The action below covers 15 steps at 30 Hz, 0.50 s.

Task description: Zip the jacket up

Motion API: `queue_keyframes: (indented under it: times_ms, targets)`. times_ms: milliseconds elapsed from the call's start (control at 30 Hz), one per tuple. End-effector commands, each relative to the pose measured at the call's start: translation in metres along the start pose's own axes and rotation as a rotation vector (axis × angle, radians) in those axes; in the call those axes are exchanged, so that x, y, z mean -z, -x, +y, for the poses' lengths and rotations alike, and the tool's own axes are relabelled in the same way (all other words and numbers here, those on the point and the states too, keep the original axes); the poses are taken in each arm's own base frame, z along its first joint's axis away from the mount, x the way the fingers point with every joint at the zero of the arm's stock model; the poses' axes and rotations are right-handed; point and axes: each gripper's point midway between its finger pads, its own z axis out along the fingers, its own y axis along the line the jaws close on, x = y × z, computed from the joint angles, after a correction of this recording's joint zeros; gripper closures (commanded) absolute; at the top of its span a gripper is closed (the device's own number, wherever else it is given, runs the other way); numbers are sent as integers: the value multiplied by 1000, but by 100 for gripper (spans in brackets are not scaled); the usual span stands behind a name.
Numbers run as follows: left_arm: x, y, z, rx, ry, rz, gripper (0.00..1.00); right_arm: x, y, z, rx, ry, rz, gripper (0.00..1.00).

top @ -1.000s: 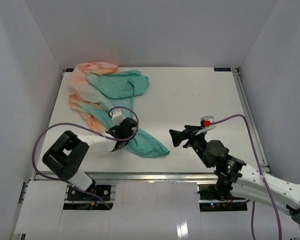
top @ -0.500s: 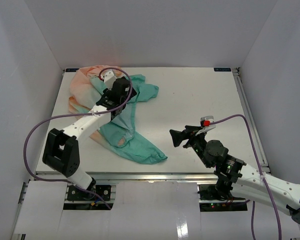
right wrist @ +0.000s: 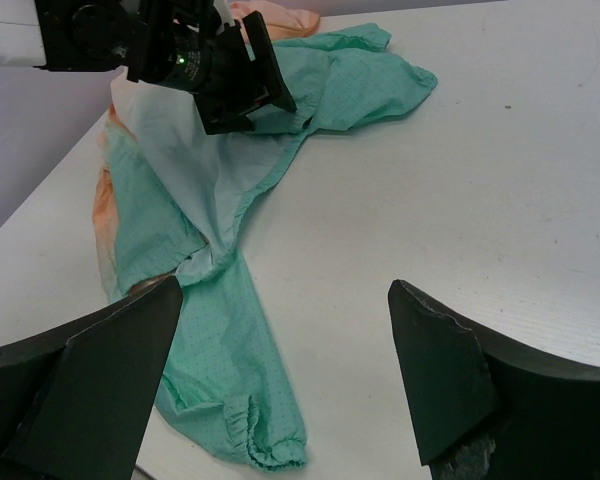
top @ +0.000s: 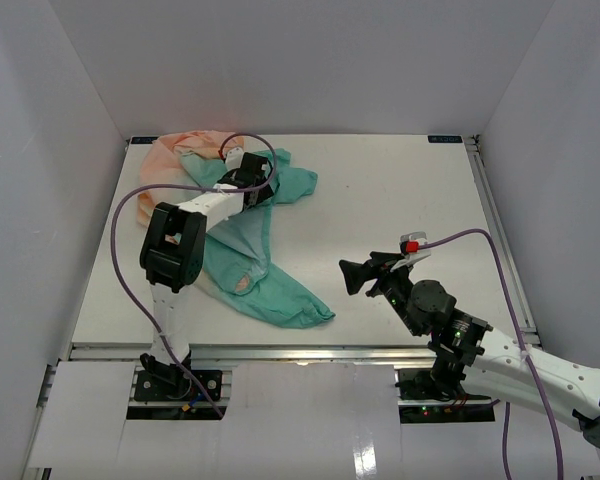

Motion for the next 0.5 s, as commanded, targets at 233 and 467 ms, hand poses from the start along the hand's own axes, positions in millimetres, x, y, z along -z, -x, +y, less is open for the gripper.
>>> queue_keyframes:
  times_ms: [233,467]
  targets:
    - [7,-31,-94,-161,-449,65,93,-2,21,6,-51,-9,-47,10]
    - [104,-125,-182,-426,-853,88,100,-5,18,-3,-37,-58,-46,10]
